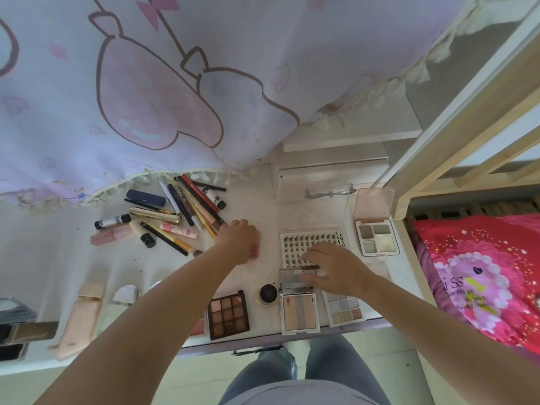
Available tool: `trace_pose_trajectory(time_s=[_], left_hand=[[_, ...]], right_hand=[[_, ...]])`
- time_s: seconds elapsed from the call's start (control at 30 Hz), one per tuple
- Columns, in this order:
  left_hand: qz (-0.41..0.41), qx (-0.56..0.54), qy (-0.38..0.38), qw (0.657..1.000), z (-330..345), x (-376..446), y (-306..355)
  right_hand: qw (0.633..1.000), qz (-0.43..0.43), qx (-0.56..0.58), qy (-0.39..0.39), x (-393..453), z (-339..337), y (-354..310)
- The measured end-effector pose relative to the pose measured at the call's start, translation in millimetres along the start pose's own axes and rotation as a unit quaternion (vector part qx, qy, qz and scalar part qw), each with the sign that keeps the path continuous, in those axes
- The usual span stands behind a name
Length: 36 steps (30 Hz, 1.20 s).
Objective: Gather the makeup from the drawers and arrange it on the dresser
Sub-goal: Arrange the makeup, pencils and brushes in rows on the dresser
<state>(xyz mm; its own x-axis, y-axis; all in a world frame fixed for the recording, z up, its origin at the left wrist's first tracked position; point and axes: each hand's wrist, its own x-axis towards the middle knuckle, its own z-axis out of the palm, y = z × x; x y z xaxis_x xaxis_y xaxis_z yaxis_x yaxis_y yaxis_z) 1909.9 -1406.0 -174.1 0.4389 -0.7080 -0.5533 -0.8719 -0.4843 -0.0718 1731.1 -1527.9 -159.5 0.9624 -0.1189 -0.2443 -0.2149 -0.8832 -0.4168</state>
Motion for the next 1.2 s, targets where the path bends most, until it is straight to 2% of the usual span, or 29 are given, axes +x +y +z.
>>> trace_pose_trajectory(time_s=[0.13, 0.27, 0.4, 0.5, 0.57, 0.63, 0.8, 0.87, 1.0, 1.2], left_hand=[[-0.005, -0.050, 0.002, 0.999, -6, -3, 0], [0.009, -0.222, 0.029, 0.975, -28, -14, -2], [0.057, -0.404, 0.082, 0.909, -54, -36, -7], [0.067, -0.512, 0.125, 0.847, -72, -56, -10], [0.071, -0.574, 0.141, 0.803, -83, -70, -12], [0.080, -0.624, 0.150, 0.763, -92, -82, -13], [0.089, -0.679, 0.164, 0.710, -106, -104, -15], [0.087, -0.685, 0.174, 0.702, -112, -110, -15], [0.091, -0.671, 0.184, 0.713, -121, -118, -15], [0.091, -0.689, 0.185, 0.695, -125, -123, -13]], right_hand=[[0.996, 0.007, 0.007, 0.090, 0, -1, 10], [0.990, 0.007, 0.030, 0.137, 11, -15, 12], [0.971, 0.021, 0.161, 0.177, 23, -47, -2], [0.943, 0.008, 0.313, 0.110, 28, -75, -21], [0.924, -0.009, 0.371, 0.088, 29, -92, -32], [0.917, -0.016, 0.391, 0.076, 28, -104, -42], [0.913, -0.061, 0.394, 0.085, 25, -126, -63], [0.915, -0.071, 0.383, 0.101, 24, -132, -71], [0.920, -0.077, 0.366, 0.119, 24, -141, -80], [0.897, -0.069, 0.411, 0.147, 24, -145, -80]])
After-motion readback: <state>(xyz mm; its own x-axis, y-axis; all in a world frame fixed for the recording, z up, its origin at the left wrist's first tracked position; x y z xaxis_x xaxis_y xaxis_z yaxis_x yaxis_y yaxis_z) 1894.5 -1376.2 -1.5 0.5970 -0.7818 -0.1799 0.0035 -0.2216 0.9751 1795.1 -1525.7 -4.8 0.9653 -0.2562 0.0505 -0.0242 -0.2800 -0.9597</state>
